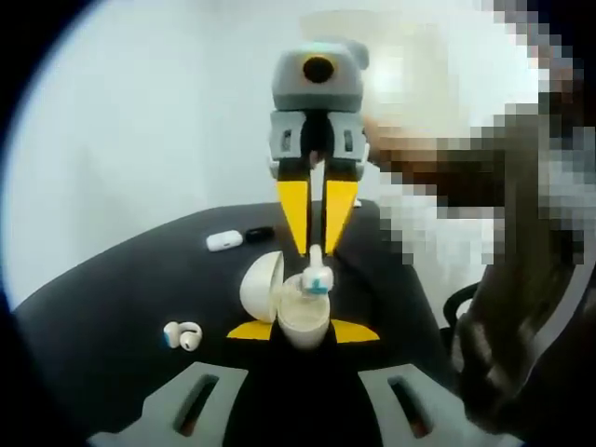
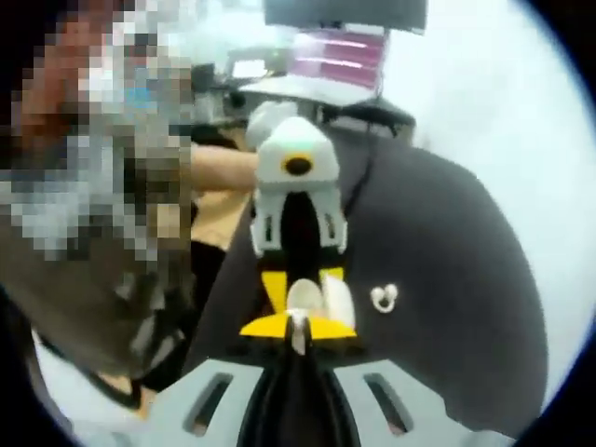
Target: Pick up three earphones and place each one into its charging case using tactile feedback, ensure that each earphone is properly inserted and securely positioned inside the case.
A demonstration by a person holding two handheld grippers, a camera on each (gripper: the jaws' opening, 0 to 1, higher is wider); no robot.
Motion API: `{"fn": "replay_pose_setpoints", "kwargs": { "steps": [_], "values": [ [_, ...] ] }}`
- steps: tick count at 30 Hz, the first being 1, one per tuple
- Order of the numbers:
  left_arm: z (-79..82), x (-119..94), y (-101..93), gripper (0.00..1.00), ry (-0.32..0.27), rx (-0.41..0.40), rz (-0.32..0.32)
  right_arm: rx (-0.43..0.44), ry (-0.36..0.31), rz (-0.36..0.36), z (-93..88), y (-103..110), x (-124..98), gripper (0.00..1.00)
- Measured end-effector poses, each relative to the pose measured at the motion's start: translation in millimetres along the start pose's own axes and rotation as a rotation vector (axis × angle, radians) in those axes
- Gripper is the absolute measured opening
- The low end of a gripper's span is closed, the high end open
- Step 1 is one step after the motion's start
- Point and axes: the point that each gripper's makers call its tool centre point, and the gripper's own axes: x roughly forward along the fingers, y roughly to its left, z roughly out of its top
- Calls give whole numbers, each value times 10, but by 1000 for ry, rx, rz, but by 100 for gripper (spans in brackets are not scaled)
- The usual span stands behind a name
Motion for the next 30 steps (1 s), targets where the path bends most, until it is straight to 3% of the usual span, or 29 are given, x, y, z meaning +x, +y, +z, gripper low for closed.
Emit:
{"fn": "replay_pose_setpoints", "kwargs": {
  "steps": [3, 15, 30],
  "values": [
    [0, 1, -1, 18, 1, -1, -1, -21, 32, -29, -25, -78, -32, 8],
    [-1, 4, -1, 18, 4, -1, 0, -33, 78, 1, -129, -47, 96, 8],
    [-4, 2, 8, 18, 3, -7, 2, -25, -21, -62, -153, -70, -56, 8]
  ]
}}
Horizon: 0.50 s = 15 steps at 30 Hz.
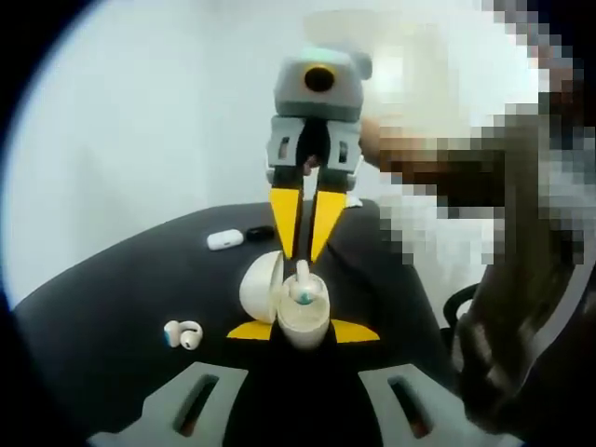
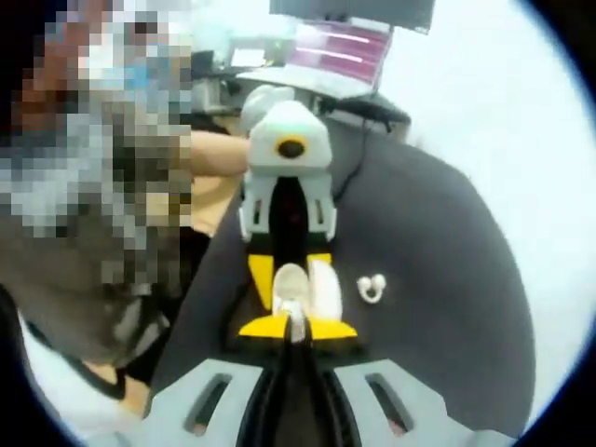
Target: Pick up three earphones and place each one into its charging case using tactile feedback, ensure that each earphone is properly inserted and securely positioned inside the case.
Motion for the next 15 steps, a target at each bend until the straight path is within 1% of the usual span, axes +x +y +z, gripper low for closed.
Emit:
{"fn": "replay_pose_setpoints", "kwargs": {
  "steps": [2, 5, 7, 8, 11, 12, 15],
  "values": [
    [0, -1, 4, 18, 0, -1, -1, 8, -9, -11, -9, -29, -9, 8],
    [-1, -3, 6, 18, 0, -1, -1, 30, -40, 0, 16, -8, 28, 8],
    [-1, -2, 4, 18, 0, -2, -1, 36, -41, 2, 11, -11, 83, 8],
    [-2, 2, 5, 18, 1, -2, 0, 25, -22, 6, -18, 2, 129, 8],
    [-5, 0, 4, 18, 2, -7, -2, 17, -21, 4, 0, 7, 115, 8],
    [-5, 1, 3, 18, 2, -6, -1, 18, -32, 9, 30, 14, 83, 8],
    [-4, 1, 7, 18, 1, -5, -1, 56, -135, 22, 214, 19, -51, 8]
  ]
}}
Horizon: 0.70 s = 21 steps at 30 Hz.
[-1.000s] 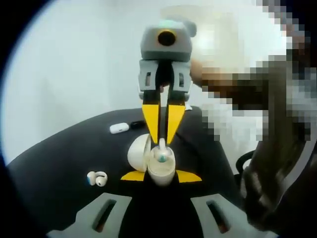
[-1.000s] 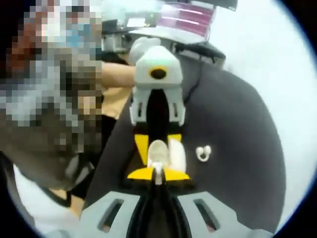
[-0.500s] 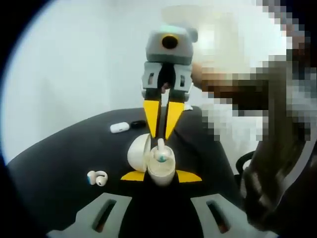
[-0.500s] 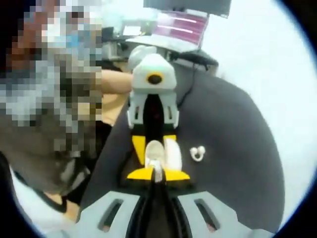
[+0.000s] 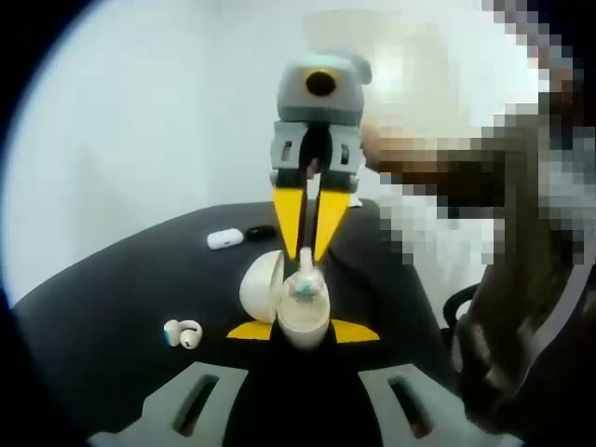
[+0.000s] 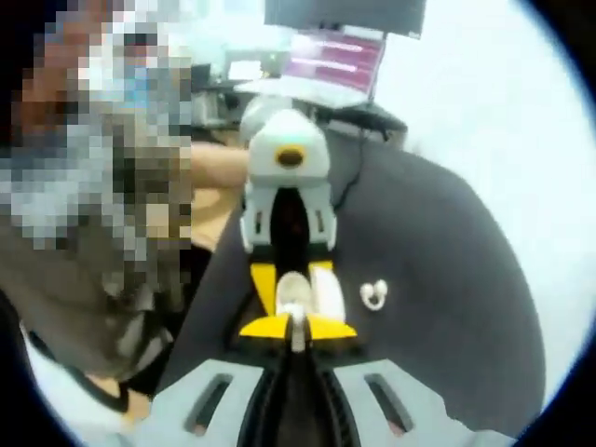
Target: Pick up three earphones and place each one into its charging case using tactile feedback, ensure that each earphone is properly inserted and securely positioned inside the case.
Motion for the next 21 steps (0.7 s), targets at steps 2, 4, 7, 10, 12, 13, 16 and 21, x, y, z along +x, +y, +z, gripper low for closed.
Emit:
{"fn": "replay_pose_setpoints", "kwargs": {
  "steps": [2, 4, 7, 10, 12, 13, 16, 21],
  "values": [
    [0, -1, -1, 18, 0, 0, 0, 5, -71, -32, 133, -93, -105, 8],
    [0, -1, 0, 18, 0, 0, 0, 27, -116, -111, 200, -285, -193, 8],
    [0, -2, -2, 18, 0, 0, 0, 112, -78, -264, 48, -668, -209, 8],
    [0, -2, -6, 18, -1, 0, 1, 217, -13, -314, -213, -889, -123, 8],
    [0, -1, -9, 18, -1, -1, 0, 276, -10, -303, -332, -947, -20, 8],
    [0, -1, -9, 18, -1, -1, 0, 285, -14, -306, -364, -989, 16, 8],
    [-1, -2, -11, 18, -1, -3, -1, 335, -38, -291, -412, -1045, 116, 8],
    [1, -2, -13, 18, -1, -2, -2, 371, -42, -263, -433, -1069, 222, 8]
  ]
}}
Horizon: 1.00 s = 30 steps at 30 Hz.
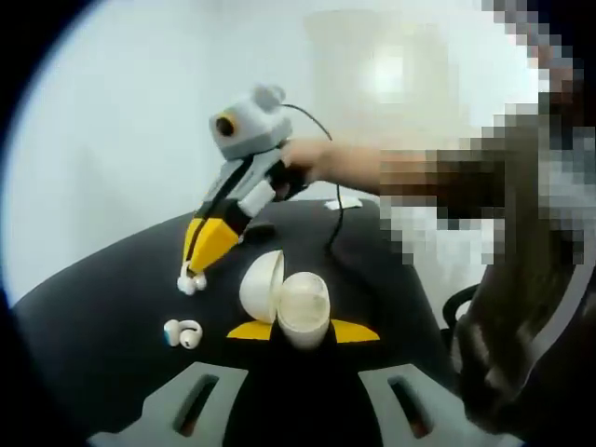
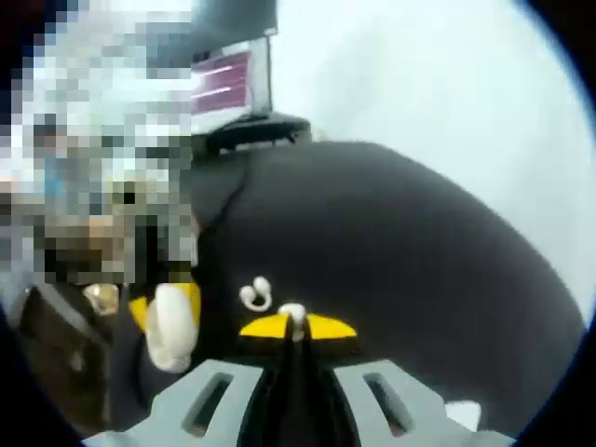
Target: Pick up three earphones and place each one into its charging case using tactile feedback, ensure that each earphone is properly inserted and securely positioned inside the case.
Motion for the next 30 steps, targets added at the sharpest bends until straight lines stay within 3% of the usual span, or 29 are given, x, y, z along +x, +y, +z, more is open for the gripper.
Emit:
{"fn": "replay_pose_setpoints", "kwargs": {
  "steps": [16, 20, 23, 25, 26, 30],
  "values": [
    [1, 5, -5, 18, -1, 3, 0, 26, 5, 26, 55, -53, 148, 8],
    [3, 7, -4, 18, -1, 3, -1, 46, -41, -56, 108, -230, 140, 17],
    [3, 8, -6, 18, -1, 4, 0, -6, -93, -202, 225, -441, 0, 16],
    [5, 9, -6, 18, -1, 5, 0, -29, -82, -171, 238, -330, -29, 13],
    [5, 9, -6, 18, -1, 5, 0, -20, -48, -74, 207, -107, -12, 12],
    [6, 9, -5, 18, -2, 7, 0, -15, -38, 123, 236, 393, 38, 12]
  ]
}}
